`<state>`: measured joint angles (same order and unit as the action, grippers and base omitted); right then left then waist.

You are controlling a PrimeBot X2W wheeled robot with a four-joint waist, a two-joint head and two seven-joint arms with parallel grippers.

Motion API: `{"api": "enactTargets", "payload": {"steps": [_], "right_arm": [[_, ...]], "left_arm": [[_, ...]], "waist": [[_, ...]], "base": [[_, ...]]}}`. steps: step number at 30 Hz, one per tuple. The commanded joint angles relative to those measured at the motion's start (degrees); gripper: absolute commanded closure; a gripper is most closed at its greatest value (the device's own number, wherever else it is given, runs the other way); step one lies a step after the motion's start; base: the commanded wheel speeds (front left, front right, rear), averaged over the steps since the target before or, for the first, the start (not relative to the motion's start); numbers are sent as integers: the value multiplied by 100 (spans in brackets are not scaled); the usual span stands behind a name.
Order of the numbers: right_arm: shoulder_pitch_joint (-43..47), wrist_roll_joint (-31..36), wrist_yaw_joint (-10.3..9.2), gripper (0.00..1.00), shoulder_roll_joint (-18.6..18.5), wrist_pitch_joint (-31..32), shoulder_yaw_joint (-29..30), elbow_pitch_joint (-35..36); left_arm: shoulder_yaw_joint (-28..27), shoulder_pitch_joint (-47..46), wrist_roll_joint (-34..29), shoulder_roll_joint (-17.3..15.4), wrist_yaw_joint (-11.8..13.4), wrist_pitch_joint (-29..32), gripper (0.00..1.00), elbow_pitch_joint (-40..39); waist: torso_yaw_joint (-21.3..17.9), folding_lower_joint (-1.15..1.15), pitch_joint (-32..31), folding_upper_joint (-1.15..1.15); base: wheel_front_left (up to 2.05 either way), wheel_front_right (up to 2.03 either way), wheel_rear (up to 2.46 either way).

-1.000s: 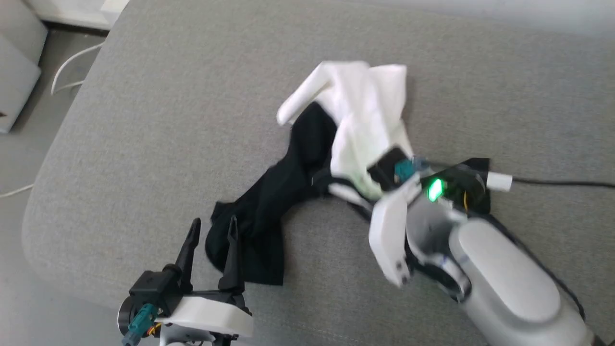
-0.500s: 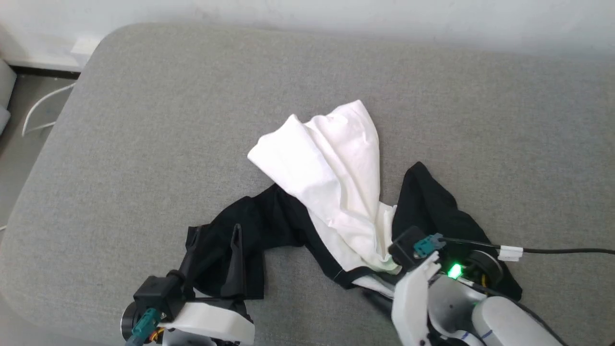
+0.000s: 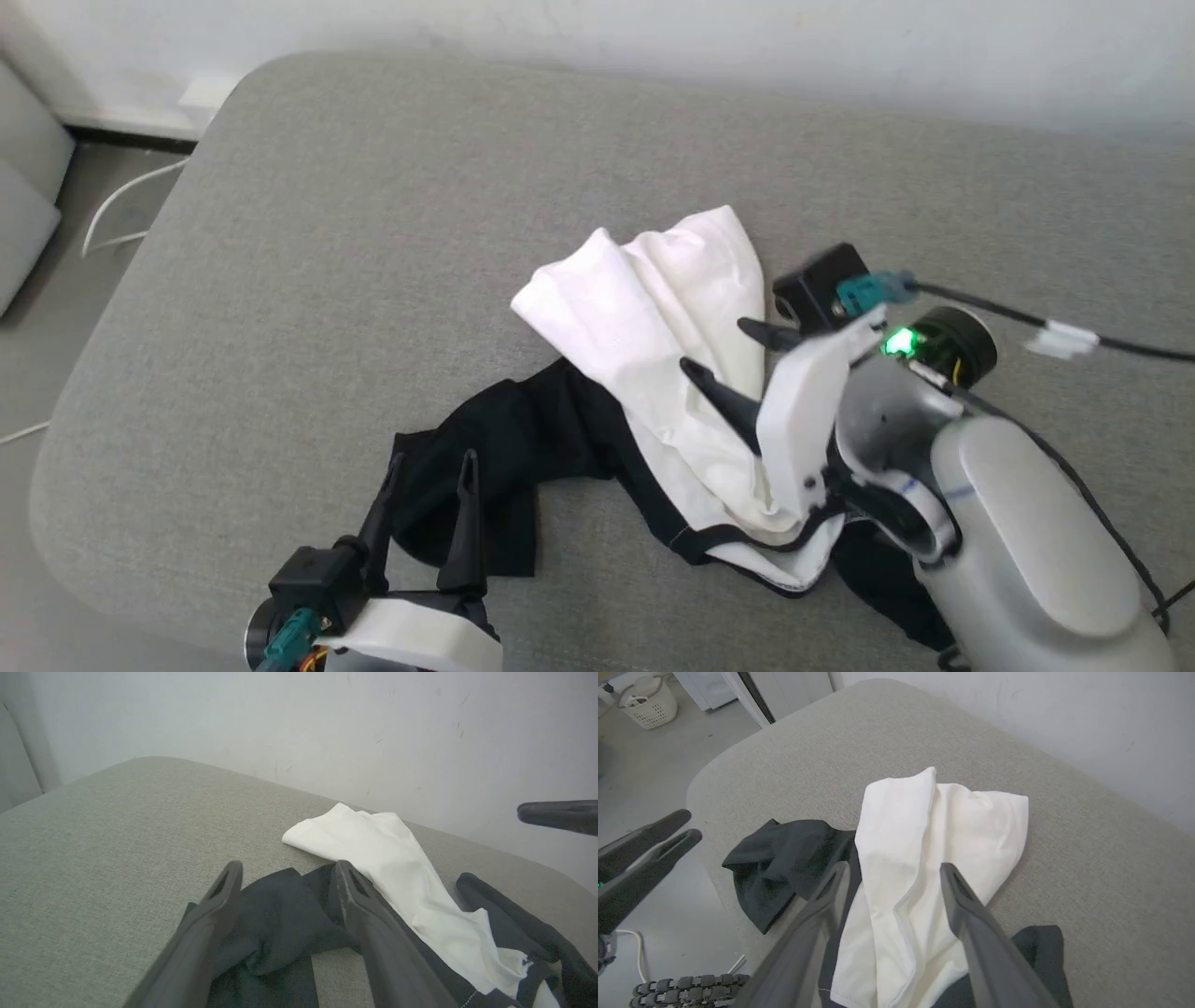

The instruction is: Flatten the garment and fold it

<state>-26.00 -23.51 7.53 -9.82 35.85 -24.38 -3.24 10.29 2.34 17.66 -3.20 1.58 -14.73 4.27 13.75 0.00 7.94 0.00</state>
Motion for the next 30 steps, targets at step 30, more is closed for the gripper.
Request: {"api": "enactTargets", "payload": {"steps": [30], "right_arm": [[-1573,870,-4,0,599,-195,172,-3113]], "left_arm": [[539,-477,412,32,111,-27,0,136]], "waist": [[1007,0,704,0]], "base": [[0,0,0]]}}
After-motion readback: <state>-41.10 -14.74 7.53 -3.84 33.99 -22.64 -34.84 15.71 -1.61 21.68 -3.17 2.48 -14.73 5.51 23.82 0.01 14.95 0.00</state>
